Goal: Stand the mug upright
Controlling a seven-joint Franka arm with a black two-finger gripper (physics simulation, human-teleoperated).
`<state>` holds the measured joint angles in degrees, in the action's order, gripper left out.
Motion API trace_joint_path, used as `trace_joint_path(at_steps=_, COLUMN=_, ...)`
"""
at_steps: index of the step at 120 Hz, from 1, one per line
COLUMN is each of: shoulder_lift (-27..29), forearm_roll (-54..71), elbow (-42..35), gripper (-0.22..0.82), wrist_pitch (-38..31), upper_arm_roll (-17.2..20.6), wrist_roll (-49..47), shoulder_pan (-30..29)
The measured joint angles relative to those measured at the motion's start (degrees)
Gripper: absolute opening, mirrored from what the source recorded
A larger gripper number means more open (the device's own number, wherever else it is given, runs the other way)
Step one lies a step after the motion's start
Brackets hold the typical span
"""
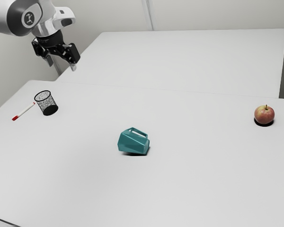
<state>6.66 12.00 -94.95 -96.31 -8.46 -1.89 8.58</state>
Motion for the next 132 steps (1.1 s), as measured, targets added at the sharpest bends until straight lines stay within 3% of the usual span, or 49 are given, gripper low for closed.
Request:
trace_joint_path(at_steps=39, shoulder_lift=-0.38, forearm_roll=-1.04, elbow=-0.8, gripper=0.6, wrist_pitch=-0.56, upper_arm_roll=-0.42, wrist_roll=0.72, shoulder_pan=-0.44)
trace_joint_path(at_steps=68, shoulder_lift=-1.56, forearm_roll=-14.58, elbow=-7.03, gripper=0.6, wrist_pitch=-0.46, upper_arm_roll=-2.24, wrist_roll=1.0, shoulder_pan=-5.7)
trace_joint_path(at_steps=99, shoulder_lift=-9.88, forearm_roll=-29.77, elbow=-10.77, gripper=0.6, wrist_pitch=-0.29, upper_arm_roll=-2.43, wrist_roll=1.03, shoulder_pan=-10.45)
trace_joint_path(at_steps=132, shoulder_lift=-17.54, forearm_roll=-42.49, elbow=-11.64, gripper=0.6, wrist_pitch=-0.2, upper_arm_roll=-2.43, wrist_roll=1.14, shoulder_pan=-11.47)
